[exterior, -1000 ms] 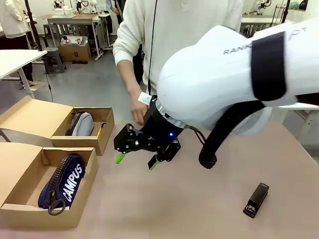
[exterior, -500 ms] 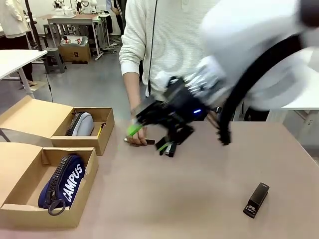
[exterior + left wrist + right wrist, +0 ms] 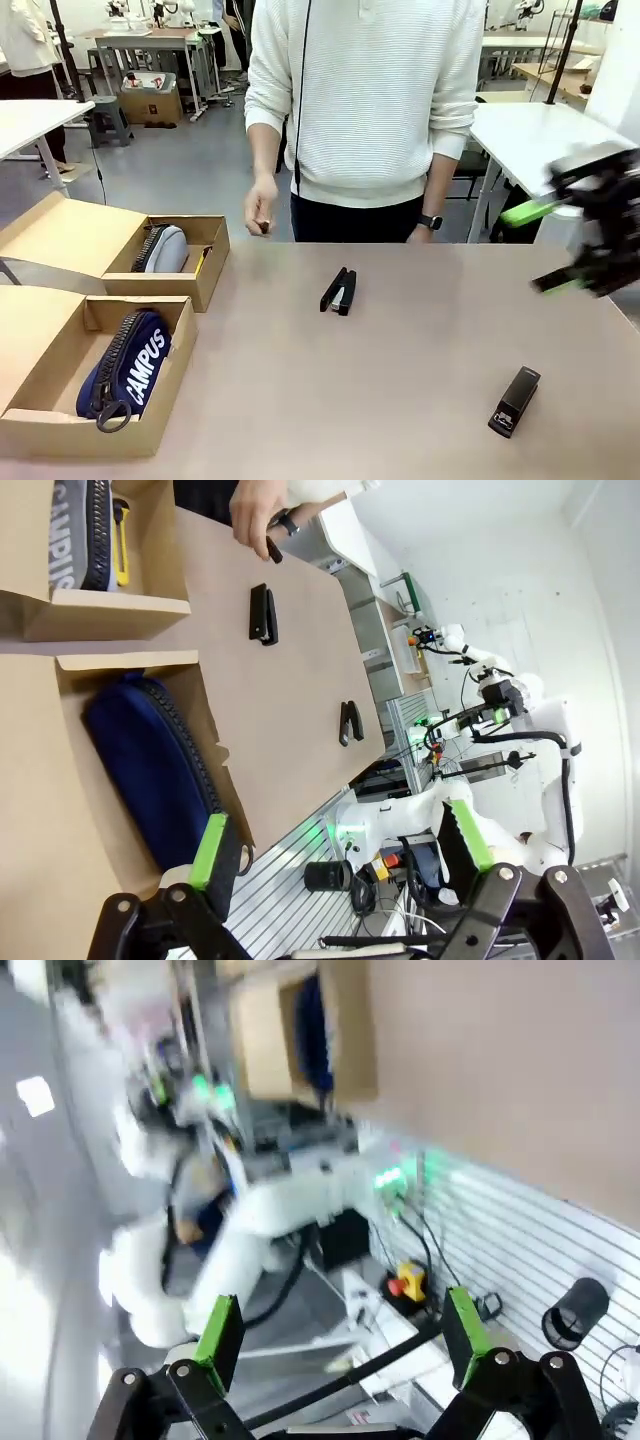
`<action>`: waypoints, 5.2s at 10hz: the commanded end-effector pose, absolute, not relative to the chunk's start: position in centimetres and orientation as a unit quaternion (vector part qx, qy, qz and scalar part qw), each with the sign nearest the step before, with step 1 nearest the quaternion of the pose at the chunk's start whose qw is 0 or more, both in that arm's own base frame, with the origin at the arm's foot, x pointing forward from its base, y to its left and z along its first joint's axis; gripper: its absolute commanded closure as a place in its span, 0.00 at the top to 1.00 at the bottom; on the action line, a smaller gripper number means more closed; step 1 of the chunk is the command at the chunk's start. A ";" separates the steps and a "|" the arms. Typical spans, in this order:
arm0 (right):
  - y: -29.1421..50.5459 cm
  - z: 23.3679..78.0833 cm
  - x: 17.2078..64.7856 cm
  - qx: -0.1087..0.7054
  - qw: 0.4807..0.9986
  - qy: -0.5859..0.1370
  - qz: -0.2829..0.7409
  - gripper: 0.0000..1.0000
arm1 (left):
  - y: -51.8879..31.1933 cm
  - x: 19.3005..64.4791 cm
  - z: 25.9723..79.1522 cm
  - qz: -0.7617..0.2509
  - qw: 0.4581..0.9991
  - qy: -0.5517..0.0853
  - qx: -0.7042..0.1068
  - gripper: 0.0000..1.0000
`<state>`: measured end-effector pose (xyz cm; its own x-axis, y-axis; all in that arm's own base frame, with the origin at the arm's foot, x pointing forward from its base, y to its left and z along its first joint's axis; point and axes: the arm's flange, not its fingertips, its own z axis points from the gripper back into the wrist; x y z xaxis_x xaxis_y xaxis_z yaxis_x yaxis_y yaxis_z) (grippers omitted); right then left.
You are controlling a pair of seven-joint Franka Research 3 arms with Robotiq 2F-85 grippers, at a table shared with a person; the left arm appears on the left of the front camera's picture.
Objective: Place items inside the box.
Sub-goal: Pick up a Pencil pouch or Stapler and place it inside the Mailer Box closest to the robot.
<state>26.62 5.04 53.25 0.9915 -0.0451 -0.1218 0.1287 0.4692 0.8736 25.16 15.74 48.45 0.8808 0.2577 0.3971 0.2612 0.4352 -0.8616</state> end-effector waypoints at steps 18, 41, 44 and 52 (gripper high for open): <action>-10.0 47.1 26.6 0.578 0.804 -0.007 -0.141 1.00 | 15.7 25.2 48.5 0.001 0.807 -0.250 -0.535 1.00; 7.0 34.6 31.5 0.131 0.605 -0.061 0.783 1.00 | 15.7 25.2 48.5 0.001 0.807 -0.250 -0.535 1.00; 6.7 32.0 31.0 0.120 0.608 -0.049 0.783 1.00 | 15.7 25.2 48.5 0.001 0.807 -0.250 -0.535 1.00; 7.0 28.2 28.3 0.201 0.558 0.034 0.804 1.00 | 15.7 25.2 48.5 0.001 0.807 -0.250 -0.535 1.00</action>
